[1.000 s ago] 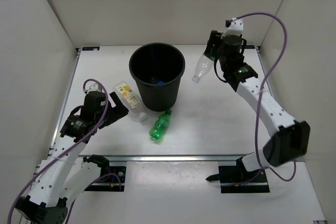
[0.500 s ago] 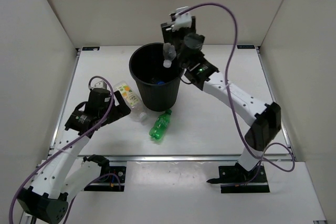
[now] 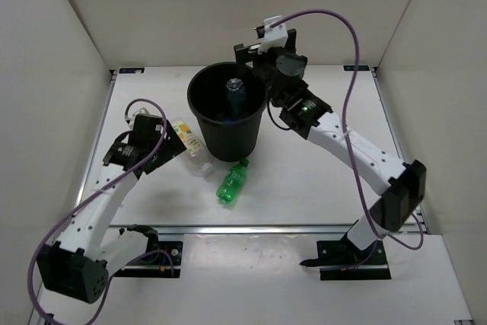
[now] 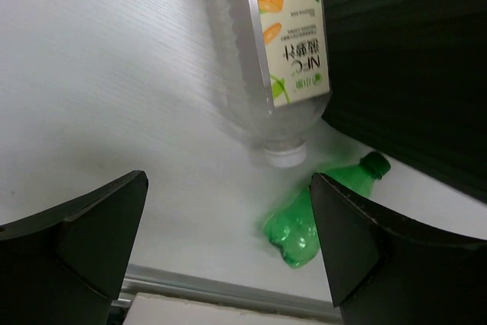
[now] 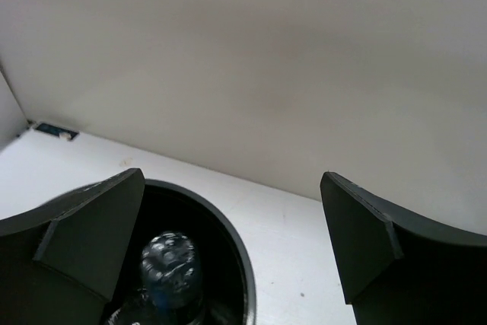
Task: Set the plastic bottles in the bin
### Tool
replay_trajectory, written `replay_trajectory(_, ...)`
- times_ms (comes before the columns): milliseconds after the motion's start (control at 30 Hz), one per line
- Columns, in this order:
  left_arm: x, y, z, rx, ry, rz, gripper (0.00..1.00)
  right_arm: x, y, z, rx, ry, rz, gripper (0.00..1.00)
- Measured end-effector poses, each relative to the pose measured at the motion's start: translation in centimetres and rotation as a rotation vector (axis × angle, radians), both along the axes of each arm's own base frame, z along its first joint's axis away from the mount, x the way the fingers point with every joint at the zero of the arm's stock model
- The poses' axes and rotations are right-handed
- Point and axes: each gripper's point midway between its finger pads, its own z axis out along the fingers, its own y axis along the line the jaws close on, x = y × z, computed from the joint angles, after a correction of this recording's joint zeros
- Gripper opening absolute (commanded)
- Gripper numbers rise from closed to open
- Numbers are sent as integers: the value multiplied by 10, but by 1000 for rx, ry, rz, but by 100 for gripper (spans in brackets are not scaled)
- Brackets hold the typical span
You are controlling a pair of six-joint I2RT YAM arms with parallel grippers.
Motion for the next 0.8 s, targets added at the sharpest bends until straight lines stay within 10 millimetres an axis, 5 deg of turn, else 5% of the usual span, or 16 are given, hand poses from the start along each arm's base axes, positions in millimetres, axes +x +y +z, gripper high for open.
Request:
replay_trajectory(133, 29, 11, -17, -1, 43, 94, 99, -32, -32, 27, 56, -38, 5, 99)
replay_trajectory(300, 69, 26, -38, 25, 78, 216, 99, -68, -77, 26, 86, -44, -16, 99)
replay_trajectory(667, 141, 23, -42, -21, 16, 306, 98, -82, -146, -4, 105, 27, -151, 99)
replay_trajectory(800, 155, 19, -58, -7, 55, 305, 99, -87, -174, -12, 131, 38, -214, 99)
